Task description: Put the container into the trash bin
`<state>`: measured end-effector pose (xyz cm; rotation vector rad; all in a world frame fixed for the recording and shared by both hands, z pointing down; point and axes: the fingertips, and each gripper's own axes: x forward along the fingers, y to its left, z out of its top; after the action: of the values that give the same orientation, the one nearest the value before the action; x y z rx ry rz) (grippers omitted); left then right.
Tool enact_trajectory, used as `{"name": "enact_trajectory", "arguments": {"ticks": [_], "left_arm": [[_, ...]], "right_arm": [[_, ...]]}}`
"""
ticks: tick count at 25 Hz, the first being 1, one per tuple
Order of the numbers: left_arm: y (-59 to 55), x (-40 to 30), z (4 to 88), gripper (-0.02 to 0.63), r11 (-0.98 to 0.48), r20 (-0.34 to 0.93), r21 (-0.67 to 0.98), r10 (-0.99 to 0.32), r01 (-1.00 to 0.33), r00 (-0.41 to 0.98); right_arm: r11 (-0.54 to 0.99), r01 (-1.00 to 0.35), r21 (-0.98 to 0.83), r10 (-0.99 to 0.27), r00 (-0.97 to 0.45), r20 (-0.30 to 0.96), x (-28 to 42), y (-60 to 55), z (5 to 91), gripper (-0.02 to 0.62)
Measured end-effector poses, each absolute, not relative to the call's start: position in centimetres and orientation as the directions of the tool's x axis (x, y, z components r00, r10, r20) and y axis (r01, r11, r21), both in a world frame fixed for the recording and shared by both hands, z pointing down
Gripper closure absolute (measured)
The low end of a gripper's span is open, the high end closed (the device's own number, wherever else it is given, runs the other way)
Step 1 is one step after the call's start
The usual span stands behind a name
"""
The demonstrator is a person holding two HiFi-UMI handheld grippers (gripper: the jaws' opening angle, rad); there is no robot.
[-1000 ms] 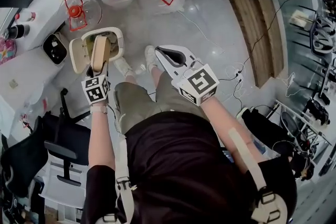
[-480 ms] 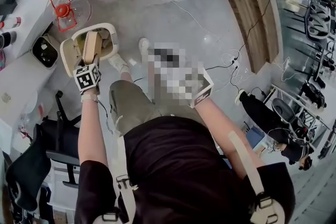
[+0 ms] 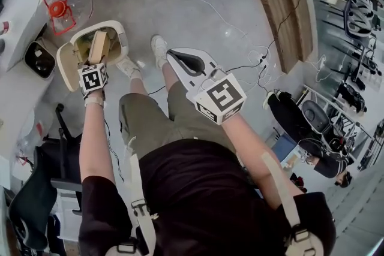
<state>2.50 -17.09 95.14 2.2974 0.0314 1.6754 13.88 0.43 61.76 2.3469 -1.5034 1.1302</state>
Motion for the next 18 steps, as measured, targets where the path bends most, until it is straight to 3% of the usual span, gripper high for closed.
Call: {"name": "enact_trajectory", "arguments": {"ticks": [18], "left_arm": [[-15.9, 3.2, 102.4, 0.348, -0.977, 0.96, 0.211, 0.2, -0.034, 0.197]], "right_arm": [[-0.569, -0.771, -0.286, -0.672, 0.236, 0.702, 13.6, 2.2, 64.9, 0.58]]}}
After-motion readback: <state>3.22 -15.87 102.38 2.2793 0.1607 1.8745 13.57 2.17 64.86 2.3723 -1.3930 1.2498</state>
